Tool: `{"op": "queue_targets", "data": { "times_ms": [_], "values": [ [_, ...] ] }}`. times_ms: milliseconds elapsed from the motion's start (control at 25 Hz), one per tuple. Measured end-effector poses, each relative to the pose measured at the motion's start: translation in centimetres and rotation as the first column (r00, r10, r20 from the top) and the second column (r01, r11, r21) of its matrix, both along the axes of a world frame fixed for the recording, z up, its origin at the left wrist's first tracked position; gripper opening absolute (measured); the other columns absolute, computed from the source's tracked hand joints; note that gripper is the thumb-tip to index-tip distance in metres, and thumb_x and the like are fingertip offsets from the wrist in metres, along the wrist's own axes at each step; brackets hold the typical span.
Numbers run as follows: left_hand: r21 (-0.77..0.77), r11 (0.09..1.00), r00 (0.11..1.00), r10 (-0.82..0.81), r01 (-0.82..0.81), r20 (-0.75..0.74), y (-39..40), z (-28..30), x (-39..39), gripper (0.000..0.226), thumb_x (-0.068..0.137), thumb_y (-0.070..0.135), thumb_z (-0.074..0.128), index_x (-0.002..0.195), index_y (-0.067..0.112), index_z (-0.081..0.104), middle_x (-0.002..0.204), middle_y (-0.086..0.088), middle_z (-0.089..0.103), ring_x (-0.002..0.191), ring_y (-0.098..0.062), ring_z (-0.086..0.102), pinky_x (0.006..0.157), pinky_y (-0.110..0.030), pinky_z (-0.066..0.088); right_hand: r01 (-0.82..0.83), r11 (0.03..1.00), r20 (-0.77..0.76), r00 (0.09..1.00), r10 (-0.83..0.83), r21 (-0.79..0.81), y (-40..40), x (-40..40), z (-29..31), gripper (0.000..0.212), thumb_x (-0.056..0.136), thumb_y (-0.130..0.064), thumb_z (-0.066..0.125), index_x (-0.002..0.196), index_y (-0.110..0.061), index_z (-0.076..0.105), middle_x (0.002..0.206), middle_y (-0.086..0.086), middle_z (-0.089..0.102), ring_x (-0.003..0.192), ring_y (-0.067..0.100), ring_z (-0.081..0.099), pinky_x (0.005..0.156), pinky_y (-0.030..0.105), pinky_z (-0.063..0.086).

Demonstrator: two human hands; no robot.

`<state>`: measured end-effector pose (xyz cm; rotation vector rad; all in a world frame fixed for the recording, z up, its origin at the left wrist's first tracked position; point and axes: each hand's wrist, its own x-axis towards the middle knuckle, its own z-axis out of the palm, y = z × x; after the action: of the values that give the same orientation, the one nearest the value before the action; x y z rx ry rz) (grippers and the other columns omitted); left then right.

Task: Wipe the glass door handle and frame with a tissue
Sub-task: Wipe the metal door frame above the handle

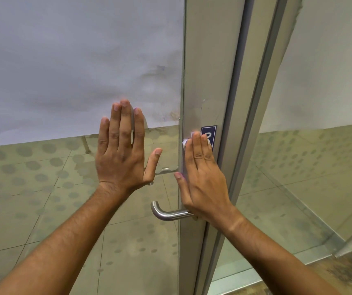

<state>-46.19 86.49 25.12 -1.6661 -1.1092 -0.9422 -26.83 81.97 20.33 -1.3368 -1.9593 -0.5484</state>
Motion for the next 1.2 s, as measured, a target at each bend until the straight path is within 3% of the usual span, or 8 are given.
{"op": "queue_targets", "data": {
  "times_ms": [120, 360, 520, 720, 880, 1080, 1200],
  "values": [
    [-0.002, 1.0, 1.0, -0.004, 0.004, 0.0, 0.0, -0.1, 0.0, 0.089, 0.095, 0.052, 0.045, 0.158, -0.002, 0.011, 0.16, -0.026, 0.009, 0.154, -0.028, -0.011, 0.126, -0.045, 0.0, 0.0, 0.997, 0.066, 0.998, 0.005, -0.081, -1.7, 0.5, -2.1, 0.077, 0.098, -0.037, 0.043, 0.154, 0.003, 0.009, 0.164, 0.02, -0.002, 0.153, 0.032, -0.002, 0.124, 0.044, 0.011],
    [0.004, 1.0, 1.0, -0.003, 0.003, -0.003, 0.1, 0.0, 0.0, 0.088, 0.096, 0.052, 0.044, 0.158, -0.002, 0.012, 0.161, -0.025, 0.008, 0.155, -0.029, -0.009, 0.126, -0.046, 0.001, 0.012, 0.999, -0.011, 1.0, -0.012, 0.033, 0.3, -0.2, 1.2, 0.076, 0.097, -0.031, 0.047, 0.153, 0.007, 0.013, 0.163, 0.024, 0.002, 0.152, 0.035, 0.002, 0.125, 0.046, 0.008],
    [0.002, 1.0, 1.0, -0.006, 0.006, -0.003, -0.1, 0.0, 0.1, 0.088, 0.096, 0.052, 0.044, 0.157, -0.002, 0.012, 0.16, -0.026, 0.01, 0.155, -0.028, -0.01, 0.126, -0.046, 0.001, -0.001, 0.999, 0.058, 0.998, 0.004, -0.053, -1.6, -0.1, -1.3, 0.079, 0.096, -0.031, 0.051, 0.154, 0.004, 0.011, 0.164, 0.02, 0.001, 0.153, 0.032, 0.0, 0.125, 0.042, 0.008],
    [0.009, 1.0, 1.0, -0.001, 0.001, -0.005, 0.0, 0.1, 0.0, 0.087, 0.096, 0.052, 0.043, 0.157, -0.003, 0.014, 0.16, -0.026, 0.01, 0.155, -0.029, -0.009, 0.126, -0.046, 0.001, 0.024, 1.0, 0.017, 1.0, -0.025, 0.016, 0.0, -0.5, 0.9, 0.073, 0.097, -0.03, 0.044, 0.153, 0.005, 0.012, 0.164, 0.02, 0.002, 0.153, 0.032, 0.0, 0.125, 0.042, 0.006],
    [-0.002, 1.0, 1.0, -0.003, 0.003, -0.004, -0.1, 0.0, 0.0, 0.089, 0.096, 0.052, 0.046, 0.157, -0.002, 0.011, 0.161, -0.025, 0.01, 0.154, -0.028, -0.01, 0.126, -0.046, 0.001, 0.039, 0.997, 0.041, 0.998, -0.037, -0.065, -1.8, -0.6, -1.8, 0.079, 0.096, -0.031, 0.049, 0.155, 0.002, 0.007, 0.164, 0.017, -0.003, 0.153, 0.03, -0.002, 0.125, 0.042, 0.009],
    [-0.004, 1.0, 1.0, -0.001, 0.001, -0.004, -0.1, 0.1, 0.1, 0.087, 0.096, 0.052, 0.043, 0.157, -0.003, 0.013, 0.16, -0.026, 0.01, 0.154, -0.028, -0.011, 0.126, -0.045, 0.001, 0.038, 0.999, -0.015, 0.999, -0.038, 0.003, -0.2, -0.6, 0.3, 0.076, 0.097, -0.029, 0.044, 0.155, 0.002, 0.007, 0.164, 0.017, -0.003, 0.153, 0.031, -0.001, 0.125, 0.041, 0.005],
    [-0.005, 1.0, 1.0, 0.004, -0.004, 0.0, -0.1, 0.1, 0.0, 0.088, 0.096, 0.052, 0.044, 0.157, -0.002, 0.012, 0.161, -0.026, 0.01, 0.155, -0.029, -0.01, 0.126, -0.046, 0.001, 0.034, 0.998, 0.026, 0.999, -0.032, -0.049, -0.9, -0.8, -1.1, 0.078, 0.097, -0.03, 0.047, 0.155, 0.003, 0.005, 0.164, 0.018, -0.007, 0.152, 0.032, -0.003, 0.124, 0.045, 0.009]
  ]
}}
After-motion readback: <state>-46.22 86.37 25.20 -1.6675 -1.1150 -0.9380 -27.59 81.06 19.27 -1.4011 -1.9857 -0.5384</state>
